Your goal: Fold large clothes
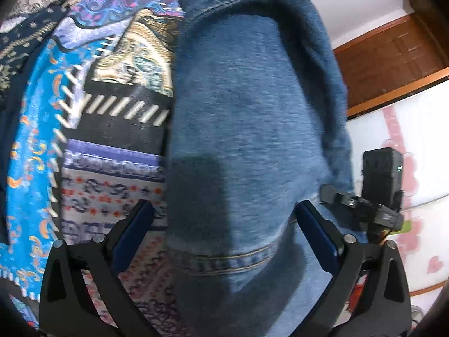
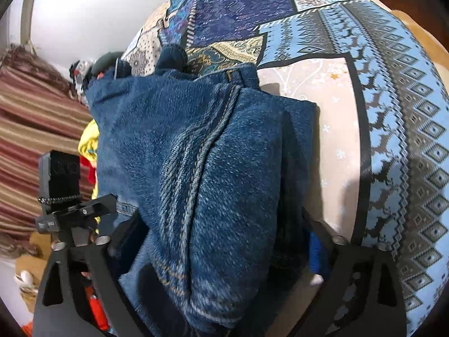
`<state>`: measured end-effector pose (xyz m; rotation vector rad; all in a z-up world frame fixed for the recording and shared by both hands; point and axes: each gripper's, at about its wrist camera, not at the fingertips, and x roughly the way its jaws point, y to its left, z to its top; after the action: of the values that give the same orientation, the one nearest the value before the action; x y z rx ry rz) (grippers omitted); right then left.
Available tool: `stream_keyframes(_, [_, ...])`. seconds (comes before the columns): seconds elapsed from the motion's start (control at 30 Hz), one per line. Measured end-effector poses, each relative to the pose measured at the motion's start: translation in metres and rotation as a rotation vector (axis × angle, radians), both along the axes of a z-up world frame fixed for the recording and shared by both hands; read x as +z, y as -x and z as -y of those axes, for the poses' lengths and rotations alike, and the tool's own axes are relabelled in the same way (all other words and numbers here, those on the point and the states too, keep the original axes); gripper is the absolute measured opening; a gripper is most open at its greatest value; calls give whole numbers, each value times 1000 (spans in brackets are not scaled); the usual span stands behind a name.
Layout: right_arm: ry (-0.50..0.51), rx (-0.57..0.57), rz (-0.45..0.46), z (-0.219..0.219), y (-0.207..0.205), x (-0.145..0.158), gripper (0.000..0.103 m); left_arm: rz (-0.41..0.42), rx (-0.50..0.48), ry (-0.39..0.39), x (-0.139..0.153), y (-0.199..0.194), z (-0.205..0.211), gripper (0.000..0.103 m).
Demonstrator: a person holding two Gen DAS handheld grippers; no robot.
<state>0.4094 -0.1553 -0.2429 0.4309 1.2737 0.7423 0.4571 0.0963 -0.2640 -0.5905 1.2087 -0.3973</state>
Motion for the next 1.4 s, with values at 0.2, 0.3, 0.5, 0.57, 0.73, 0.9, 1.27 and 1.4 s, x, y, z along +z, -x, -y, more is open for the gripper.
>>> stream_keyframes(0.2, [0, -38, 5, 11, 13, 25, 43, 11, 76, 4, 14, 7, 8, 68])
stream_keyframes(0.3, [25, -23, 55, 5, 26, 49, 37, 42, 79, -11, 31, 21, 10, 61])
stream_keyframes(0.5, [65, 16, 164, -18, 59, 95, 35, 150, 87, -42, 79, 62, -3, 57])
stream_keyframes(0.57, [62, 22, 202, -28, 66, 111, 35, 188, 103, -40, 97, 76, -14, 57])
stream_keyframes(0.73, [33, 44, 279, -63, 79, 146, 35, 291, 159, -50, 144, 111, -58, 57])
stream_keyframes(0.9, [-1, 86, 331, -114, 86, 168, 35, 351, 233, -71, 174, 132, -110, 57])
stream_keyframes(1.27, [-25, 174, 317, -229, 57, 148, 35, 340, 366, -131, 169, 131, -228, 57])
stream_keyframes(1.4, [-9, 182, 291, -261, 38, 123, 35, 292, 405, -113, 143, 112, -263, 57])
